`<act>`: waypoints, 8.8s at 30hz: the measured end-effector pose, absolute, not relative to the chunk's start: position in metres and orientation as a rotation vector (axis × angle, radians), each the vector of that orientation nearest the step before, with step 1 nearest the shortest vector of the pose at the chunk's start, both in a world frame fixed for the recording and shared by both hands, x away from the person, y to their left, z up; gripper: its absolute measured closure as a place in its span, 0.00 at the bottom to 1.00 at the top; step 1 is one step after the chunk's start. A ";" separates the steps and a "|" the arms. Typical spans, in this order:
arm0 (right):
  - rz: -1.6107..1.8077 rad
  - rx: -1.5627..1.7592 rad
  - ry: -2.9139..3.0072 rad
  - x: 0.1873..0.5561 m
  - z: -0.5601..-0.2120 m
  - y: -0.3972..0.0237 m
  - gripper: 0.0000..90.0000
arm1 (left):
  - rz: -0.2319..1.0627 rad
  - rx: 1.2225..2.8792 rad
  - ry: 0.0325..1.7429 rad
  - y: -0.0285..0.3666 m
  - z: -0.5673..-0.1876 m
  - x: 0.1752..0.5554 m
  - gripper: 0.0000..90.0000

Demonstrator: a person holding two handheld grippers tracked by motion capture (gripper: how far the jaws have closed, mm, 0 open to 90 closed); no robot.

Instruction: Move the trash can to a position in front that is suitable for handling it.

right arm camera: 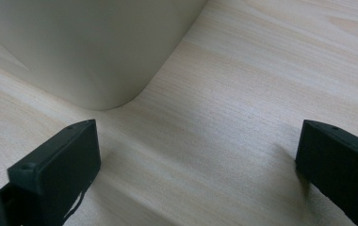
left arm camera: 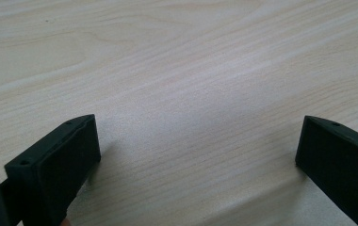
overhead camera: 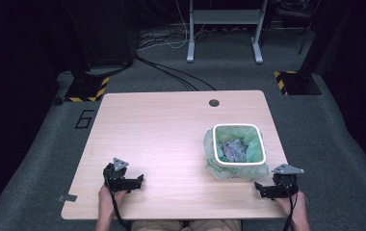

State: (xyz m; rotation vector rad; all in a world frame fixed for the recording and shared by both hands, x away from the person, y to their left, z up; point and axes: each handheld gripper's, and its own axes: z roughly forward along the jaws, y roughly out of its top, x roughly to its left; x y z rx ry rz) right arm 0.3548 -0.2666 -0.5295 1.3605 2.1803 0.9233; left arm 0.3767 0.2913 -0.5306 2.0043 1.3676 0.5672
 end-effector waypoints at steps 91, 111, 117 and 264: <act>1.104 1.185 2.230 0.350 -0.384 -0.248 0.04 | 0.571 1.998 1.377 0.291 -0.531 0.376 0.00; 1.113 1.393 2.180 0.406 -0.397 -0.240 0.44 | 0.572 1.998 1.377 0.290 -0.531 0.376 0.00; 1.108 1.443 2.184 0.413 -0.405 -0.238 0.49 | 0.572 1.998 1.377 0.290 -0.531 0.376 0.00; 1.129 1.668 2.039 0.492 -0.412 -0.104 0.77 | 0.575 1.997 1.377 0.290 -0.531 0.376 0.00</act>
